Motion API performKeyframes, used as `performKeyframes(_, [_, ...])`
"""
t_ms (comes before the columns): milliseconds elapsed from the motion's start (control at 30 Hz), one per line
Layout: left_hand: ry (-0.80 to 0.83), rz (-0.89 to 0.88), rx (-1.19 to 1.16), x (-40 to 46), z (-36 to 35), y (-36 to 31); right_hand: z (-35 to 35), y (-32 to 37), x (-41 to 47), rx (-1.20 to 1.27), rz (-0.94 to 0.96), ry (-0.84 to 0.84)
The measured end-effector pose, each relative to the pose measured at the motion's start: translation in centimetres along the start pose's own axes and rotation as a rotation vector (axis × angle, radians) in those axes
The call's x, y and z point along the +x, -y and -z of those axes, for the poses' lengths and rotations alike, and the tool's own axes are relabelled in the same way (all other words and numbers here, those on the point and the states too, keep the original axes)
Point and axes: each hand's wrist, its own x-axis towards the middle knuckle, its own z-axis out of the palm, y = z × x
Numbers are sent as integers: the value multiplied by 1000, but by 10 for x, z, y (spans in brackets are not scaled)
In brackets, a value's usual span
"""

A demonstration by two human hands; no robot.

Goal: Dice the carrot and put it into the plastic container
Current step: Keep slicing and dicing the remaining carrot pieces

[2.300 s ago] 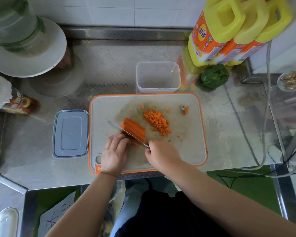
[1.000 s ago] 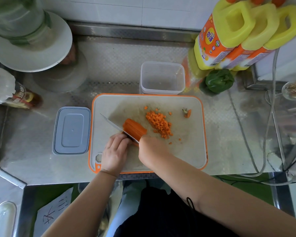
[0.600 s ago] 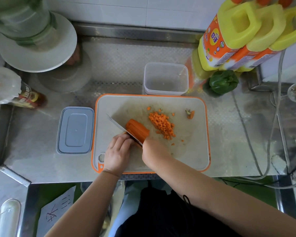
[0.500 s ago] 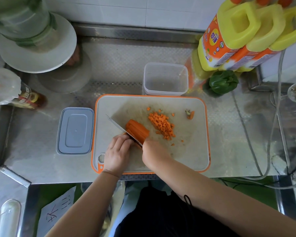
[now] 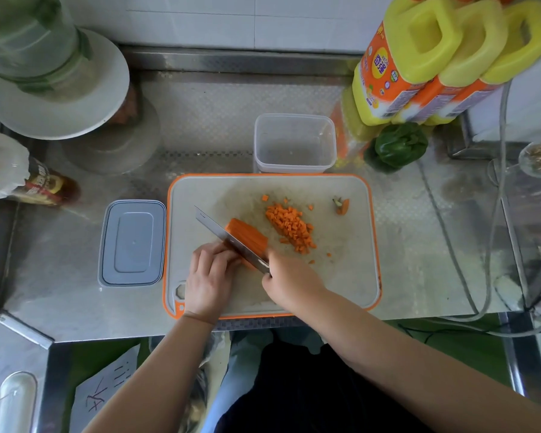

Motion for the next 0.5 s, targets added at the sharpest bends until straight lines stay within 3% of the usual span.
performKeyframes(267, [58,-123,37,3,5,16,1,1,-1,6,-1,10])
performKeyframes(500, [60,-102,16,2,5,18,6,6,-8,24,-23,-14])
